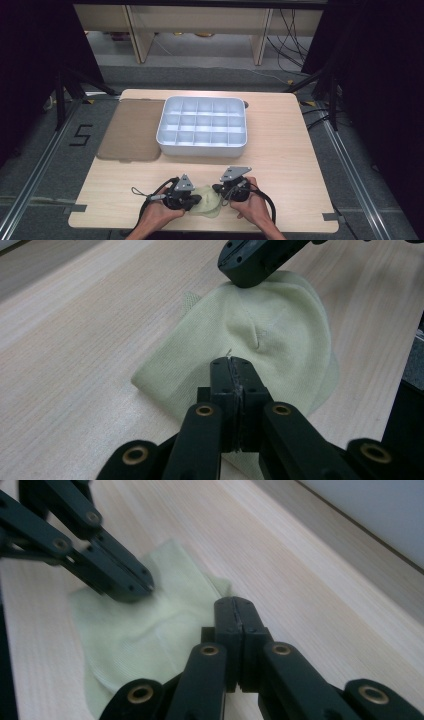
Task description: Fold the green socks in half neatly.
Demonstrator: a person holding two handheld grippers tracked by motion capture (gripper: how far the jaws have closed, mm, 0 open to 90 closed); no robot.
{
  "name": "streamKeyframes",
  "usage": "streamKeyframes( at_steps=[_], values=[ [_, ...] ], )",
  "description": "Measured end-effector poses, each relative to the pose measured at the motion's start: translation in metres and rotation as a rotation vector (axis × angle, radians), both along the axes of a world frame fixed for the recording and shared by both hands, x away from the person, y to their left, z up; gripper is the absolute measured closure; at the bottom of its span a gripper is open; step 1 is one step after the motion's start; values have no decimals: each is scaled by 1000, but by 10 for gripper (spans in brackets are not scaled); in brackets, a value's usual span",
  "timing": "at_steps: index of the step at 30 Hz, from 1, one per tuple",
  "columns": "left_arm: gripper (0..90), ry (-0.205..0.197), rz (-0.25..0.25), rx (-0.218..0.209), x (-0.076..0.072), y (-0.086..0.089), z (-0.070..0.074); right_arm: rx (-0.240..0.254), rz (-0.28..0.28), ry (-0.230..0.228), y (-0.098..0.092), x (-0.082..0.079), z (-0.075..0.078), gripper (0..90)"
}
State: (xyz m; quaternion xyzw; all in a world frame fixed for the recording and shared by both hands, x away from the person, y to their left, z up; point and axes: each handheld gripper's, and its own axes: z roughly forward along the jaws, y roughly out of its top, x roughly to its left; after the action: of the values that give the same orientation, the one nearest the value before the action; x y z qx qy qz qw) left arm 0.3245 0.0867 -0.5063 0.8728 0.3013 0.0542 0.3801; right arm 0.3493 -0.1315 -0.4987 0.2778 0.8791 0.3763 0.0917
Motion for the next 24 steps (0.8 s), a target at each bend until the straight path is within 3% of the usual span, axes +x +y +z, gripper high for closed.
streamKeyframes(
  at_steps=[4, 6, 9, 13, 18, 24],
  values=[
    [873, -16, -1, 20, 0, 1, 2, -25, -5, 11, -6, 0, 0, 900],
    [870, -18, -1, -4, 0, 0, 2, 2, -4, 12, -8, -3, 5, 900],
    [866, -23, -5, 7, 0, 1, 4, 24, 19, -11, -8, -8, 12, 900],
    [862, -29, -7, -11, -3, 4, 6, 56, 41, 8, -8, -14, 13, 900],
    [855, -24, -31, -28, -17, 8, 10, 30, 45, 23, -8, -16, 8, 900],
    [885, -19, -61, 6, -22, 11, 7, 18, 35, 35, -8, -16, 1, 900]
  ],
)
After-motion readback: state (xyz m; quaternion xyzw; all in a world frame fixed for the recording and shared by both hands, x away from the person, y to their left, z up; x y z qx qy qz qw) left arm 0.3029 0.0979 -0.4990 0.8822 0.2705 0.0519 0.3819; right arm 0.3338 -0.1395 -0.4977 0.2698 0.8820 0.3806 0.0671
